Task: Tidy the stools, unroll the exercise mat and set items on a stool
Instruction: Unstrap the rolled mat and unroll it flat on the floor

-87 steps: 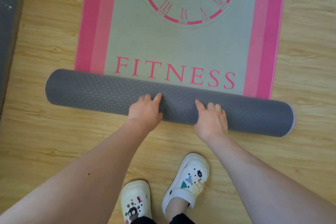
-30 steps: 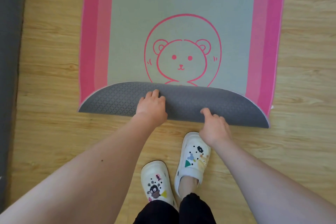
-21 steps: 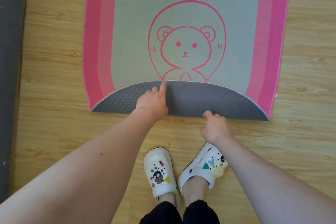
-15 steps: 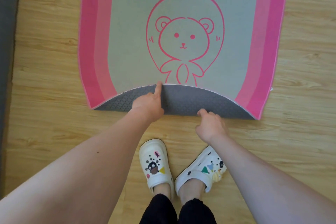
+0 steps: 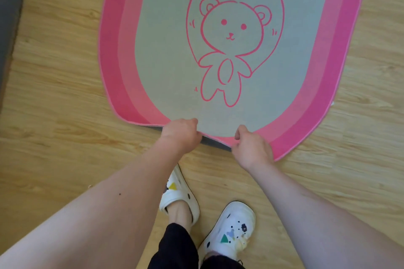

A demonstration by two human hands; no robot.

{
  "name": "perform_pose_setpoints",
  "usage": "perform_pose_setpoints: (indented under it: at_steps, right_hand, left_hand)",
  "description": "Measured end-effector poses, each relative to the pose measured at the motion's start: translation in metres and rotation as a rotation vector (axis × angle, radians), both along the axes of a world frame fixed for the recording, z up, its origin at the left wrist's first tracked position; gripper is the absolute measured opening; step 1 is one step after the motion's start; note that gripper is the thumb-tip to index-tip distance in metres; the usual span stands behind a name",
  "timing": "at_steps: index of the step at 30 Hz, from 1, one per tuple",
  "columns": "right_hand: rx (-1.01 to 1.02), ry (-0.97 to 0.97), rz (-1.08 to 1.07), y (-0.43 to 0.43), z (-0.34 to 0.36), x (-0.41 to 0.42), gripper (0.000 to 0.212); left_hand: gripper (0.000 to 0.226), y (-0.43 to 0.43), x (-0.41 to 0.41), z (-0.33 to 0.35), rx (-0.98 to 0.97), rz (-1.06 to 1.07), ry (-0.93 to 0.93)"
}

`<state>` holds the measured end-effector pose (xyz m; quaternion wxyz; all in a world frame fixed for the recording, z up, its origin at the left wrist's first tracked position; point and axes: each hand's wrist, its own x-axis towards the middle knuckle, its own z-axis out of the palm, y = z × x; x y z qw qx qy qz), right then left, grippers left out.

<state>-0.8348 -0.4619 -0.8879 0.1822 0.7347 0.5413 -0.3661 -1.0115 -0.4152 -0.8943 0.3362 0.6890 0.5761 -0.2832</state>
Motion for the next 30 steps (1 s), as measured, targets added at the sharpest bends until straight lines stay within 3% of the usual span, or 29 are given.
perform_pose_setpoints:
  at_steps: [8,25,30]
  right_hand:
    - [-0.236,0.107,0.068,-0.048,-0.036,-0.009,0.031]
    - [-0.19,0.116,0.028,-0.111,-0.092,-0.03,0.045]
    - [-0.215,0.094,0.145,-0.109,-0.087,-0.032,0.049]
  left_hand:
    - [0.032,-0.059,-0.009,-0.034,-0.071,-0.012,0.061]
    - [0.033,-0.119,-0.014,-0.1,-0.195,-0.048,0.052]
    - [0.031,-0.114,-0.018,-0.104,-0.192,-0.085,0.043]
